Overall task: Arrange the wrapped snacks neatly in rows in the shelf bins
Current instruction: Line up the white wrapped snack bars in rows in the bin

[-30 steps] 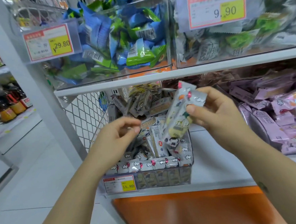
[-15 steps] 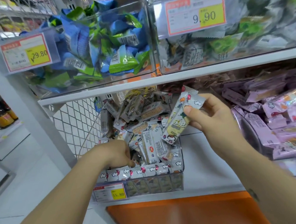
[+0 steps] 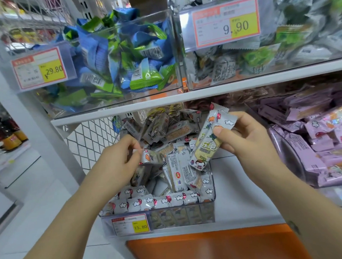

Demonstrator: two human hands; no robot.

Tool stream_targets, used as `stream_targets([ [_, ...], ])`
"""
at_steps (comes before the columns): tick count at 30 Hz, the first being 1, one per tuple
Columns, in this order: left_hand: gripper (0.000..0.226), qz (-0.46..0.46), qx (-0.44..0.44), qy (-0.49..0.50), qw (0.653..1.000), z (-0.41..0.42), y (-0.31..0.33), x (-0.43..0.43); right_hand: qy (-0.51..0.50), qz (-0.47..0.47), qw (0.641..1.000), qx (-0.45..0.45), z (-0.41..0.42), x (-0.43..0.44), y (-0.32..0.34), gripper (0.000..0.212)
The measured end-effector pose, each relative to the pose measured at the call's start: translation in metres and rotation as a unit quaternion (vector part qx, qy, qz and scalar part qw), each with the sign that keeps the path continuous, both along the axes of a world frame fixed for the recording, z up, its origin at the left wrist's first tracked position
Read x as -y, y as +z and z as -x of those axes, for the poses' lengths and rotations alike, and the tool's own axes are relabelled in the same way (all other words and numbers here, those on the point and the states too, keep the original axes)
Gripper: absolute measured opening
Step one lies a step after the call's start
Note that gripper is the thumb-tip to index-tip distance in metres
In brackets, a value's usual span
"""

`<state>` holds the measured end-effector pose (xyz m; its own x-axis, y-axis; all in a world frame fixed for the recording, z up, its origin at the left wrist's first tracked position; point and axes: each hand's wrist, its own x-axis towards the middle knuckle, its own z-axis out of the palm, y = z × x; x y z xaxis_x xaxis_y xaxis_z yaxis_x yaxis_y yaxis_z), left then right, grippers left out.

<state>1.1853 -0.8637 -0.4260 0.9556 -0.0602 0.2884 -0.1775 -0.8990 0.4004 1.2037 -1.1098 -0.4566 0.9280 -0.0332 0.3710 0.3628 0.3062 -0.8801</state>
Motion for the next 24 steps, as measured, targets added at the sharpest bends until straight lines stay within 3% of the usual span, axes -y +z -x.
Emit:
stream_targets([
  [7, 0.01, 0.043, 0.098, -0.021, 0.994, 0.025, 0.005, 0.019, -0.013, 0.003, 1.0, 0.011, 0.0, 0.002, 0.0, 0.023],
  [14, 0.009, 0.199, 0.255, 0.025, 0.946, 0.018, -0.007, 0.049, -0.103, -0.038, 0.994, 0.027, 0.0, 0.006, 0.001, 0.021],
  [20, 0.004, 0.252, 0.264, 0.07, 0.928, -0.01, -0.029, 0.066, -0.124, -0.039, 0.991, 0.025, 0.0, 0.012, 0.001, 0.018],
  [24, 0.007, 0.227, 0.269, 0.033, 0.936, -0.011, -0.025, 0.082, -0.128, -0.036, 0.991, 0.022, 0.001, 0.015, 0.002, 0.018],
])
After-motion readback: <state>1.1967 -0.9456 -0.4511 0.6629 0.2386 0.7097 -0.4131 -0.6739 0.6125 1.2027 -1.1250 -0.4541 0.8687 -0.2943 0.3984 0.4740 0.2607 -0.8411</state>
